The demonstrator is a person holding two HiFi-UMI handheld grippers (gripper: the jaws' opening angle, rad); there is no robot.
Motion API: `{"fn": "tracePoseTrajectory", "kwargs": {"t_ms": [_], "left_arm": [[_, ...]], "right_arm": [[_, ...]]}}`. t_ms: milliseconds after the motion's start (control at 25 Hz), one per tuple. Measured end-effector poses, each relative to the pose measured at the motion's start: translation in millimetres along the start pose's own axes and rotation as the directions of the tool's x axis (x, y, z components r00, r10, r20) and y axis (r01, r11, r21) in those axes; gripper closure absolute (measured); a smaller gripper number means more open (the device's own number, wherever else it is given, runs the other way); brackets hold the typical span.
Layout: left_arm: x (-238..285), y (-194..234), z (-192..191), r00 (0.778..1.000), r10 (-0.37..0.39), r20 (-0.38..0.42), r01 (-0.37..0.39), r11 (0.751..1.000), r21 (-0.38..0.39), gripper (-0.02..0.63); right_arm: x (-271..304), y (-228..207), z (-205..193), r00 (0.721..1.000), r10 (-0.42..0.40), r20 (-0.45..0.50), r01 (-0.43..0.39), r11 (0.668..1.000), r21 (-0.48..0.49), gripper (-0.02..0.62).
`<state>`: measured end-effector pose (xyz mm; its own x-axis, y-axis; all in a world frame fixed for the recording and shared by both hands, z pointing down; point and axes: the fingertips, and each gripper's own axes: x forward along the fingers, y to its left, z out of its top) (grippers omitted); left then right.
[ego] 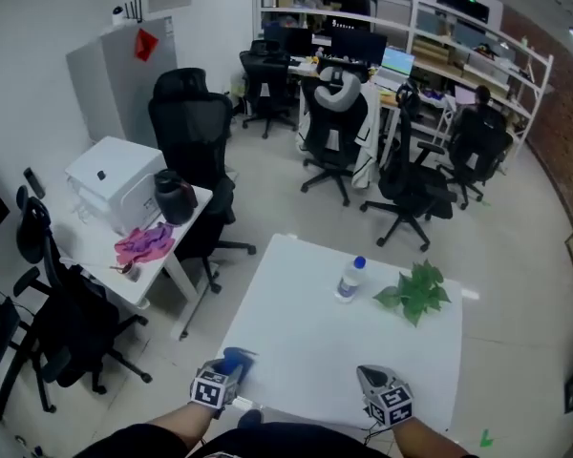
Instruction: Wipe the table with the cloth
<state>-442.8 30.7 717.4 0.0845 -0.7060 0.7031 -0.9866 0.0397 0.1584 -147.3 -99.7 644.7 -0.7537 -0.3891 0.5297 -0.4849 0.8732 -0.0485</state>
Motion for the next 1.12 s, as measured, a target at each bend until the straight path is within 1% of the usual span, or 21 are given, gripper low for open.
{"fn": "tracePoseTrajectory", "kwargs": {"t_ms": [80, 200, 320, 440, 480, 520, 560, 600, 640, 720, 800, 840, 880, 920, 960, 1000, 1080, 1120], "left_arm": [[-2.4, 21.5, -15.9, 1.000, 0.017, -0.018, -0.018, 1.000, -0.013, 0.512], [3.3, 36.5, -37.6, 0.998, 0.016, -0.064, -0.017, 1.000, -0.010, 0.509], [7.4, 41.1, -43.6, 0.998, 0.006, -0.067, -0.005, 1.000, 0.004, 0.505], [7.1, 45.4, -46.1, 0.995, 0.015, -0.095, -0.016, 1.000, -0.016, 0.493], [5.6, 46.6, -46.0, 0.994, 0.017, -0.107, -0.020, 0.999, -0.028, 0.478], [3.0, 45.8, -43.4, 0.993, 0.011, -0.114, -0.016, 0.999, -0.043, 0.442], [-1.3, 43.0, -37.0, 0.994, 0.000, -0.111, -0.006, 0.998, -0.055, 0.370], [-7.1, 39.5, -27.3, 0.995, -0.008, -0.097, 0.003, 0.998, -0.056, 0.299], [-13.7, 36.4, -16.4, 0.997, -0.009, -0.075, 0.006, 0.999, -0.043, 0.278], [-25.9, 30.4, 5.9, 1.000, -0.001, -0.009, 0.001, 1.000, 0.008, 0.278], [-38.6, 14.8, 36.7, 0.996, -0.010, 0.084, 0.004, 0.997, 0.073, 0.279], [-43.4, 1.8, 53.5, 0.991, -0.033, 0.130, 0.020, 0.995, 0.101, 0.282], [-45.9, -14.3, 69.4, 0.983, -0.071, 0.172, 0.050, 0.991, 0.122, 0.307], [-45.8, -32.6, 84.0, 0.972, -0.118, 0.205, 0.092, 0.987, 0.134, 0.339], [-43.1, -51.7, 96.5, 0.959, -0.167, 0.229, 0.137, 0.981, 0.140, 0.347], [-38.2, -71.1, 106.9, 0.947, -0.213, 0.242, 0.182, 0.973, 0.143, 0.347], [-26.1, -109.1, 122.1, 0.927, -0.288, 0.242, 0.255, 0.954, 0.159, 0.347], [-20.6, -126.8, 127.7, 0.919, -0.316, 0.236, 0.280, 0.944, 0.175, 0.369]], "right_arm": [[16.6, 14.6, 1.0, 0.999, 0.026, -0.020, -0.027, 1.000, -0.010, 0.578], [31.4, 28.4, 8.1, 0.998, 0.054, -0.043, -0.056, 0.998, -0.034, 0.578], [34.5, 34.4, 18.7, 0.997, 0.064, -0.043, -0.067, 0.996, -0.058, 0.578], [22.0, 25.7, 29.5, 0.999, 0.049, -0.018, -0.050, 0.998, -0.046, 0.578], [14.8, 20.5, 32.5, 0.999, 0.042, -0.008, -0.042, 0.998, -0.040, 0.577], [6.5, 14.8, 35.3, 0.999, 0.034, 0.002, -0.034, 0.999, -0.034, 0.577], [-2.8, 8.4, 37.6, 1.000, 0.027, 0.014, -0.027, 0.999, -0.027, 0.578], [-12.9, 1.6, 39.3, 0.999, 0.020, 0.028, -0.020, 1.000, -0.015, 0.577], [-23.5, -5.4, 40.4, 0.999, 0.012, 0.044, -0.012, 1.000, 0.002, 0.578], [-45.5, -18.7, 41.3, 0.996, -0.005, 0.085, 0.001, 0.999, 0.054, 0.578], [-68.1, -31.0, 39.7, 0.992, -0.025, 0.122, 0.012, 0.994, 0.105, 0.578], [-79.0, -37.1, 38.1, 0.990, -0.037, 0.135, 0.020, 0.992, 0.125, 0.578], [-88.8, -43.0, 36.1, 0.988, -0.050, 0.146, 0.029, 0.989, 0.143, 0.578], [-97.1, -48.6, 33.9, 0.986, -0.065, 0.154, 0.040, 0.987, 0.158, 0.578], [-104.0, -53.6, 31.7, 0.984, -0.078, 0.161, 0.050, 0.984, 0.173, 0.578], [-109.2, -57.7, 29.7, 0.982, -0.090, 0.167, 0.058, 0.981, 0.186, 0.578], [-115.4, -62.1, 27.0, 0.979, -0.102, 0.176, 0.065, 0.977, 0.204, 0.578], [-116.4, -62.5, 26.3, 0.978, -0.103, 0.179, 0.065, 0.976, 0.209, 0.580]]}}
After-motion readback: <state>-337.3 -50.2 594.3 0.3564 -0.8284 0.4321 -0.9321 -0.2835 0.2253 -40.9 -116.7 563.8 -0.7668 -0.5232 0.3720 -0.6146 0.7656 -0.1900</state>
